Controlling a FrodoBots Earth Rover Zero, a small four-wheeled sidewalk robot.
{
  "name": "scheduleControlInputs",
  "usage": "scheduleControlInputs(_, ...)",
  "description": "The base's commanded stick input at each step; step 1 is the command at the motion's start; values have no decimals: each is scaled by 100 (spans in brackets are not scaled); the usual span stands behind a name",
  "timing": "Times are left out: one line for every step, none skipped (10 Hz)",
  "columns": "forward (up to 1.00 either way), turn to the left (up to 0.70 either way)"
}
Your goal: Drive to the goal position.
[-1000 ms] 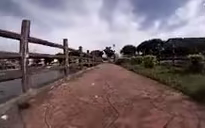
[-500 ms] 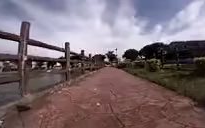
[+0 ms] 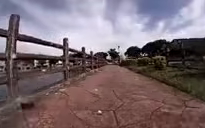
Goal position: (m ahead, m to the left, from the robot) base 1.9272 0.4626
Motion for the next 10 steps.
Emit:
scheduleControlInputs(70, -23)
scheduleControlInputs(70, -23)
scheduleControlInputs(70, -23)
scheduleControlInputs(70, -23)
scheduleControlInputs(70, -23)
scheduleControlInputs(70, -23)
scheduleControlInputs(70, -23)
scheduleControlInputs(70, -18)
scheduleControlInputs(70, -8)
scheduleControlInputs(70, 3)
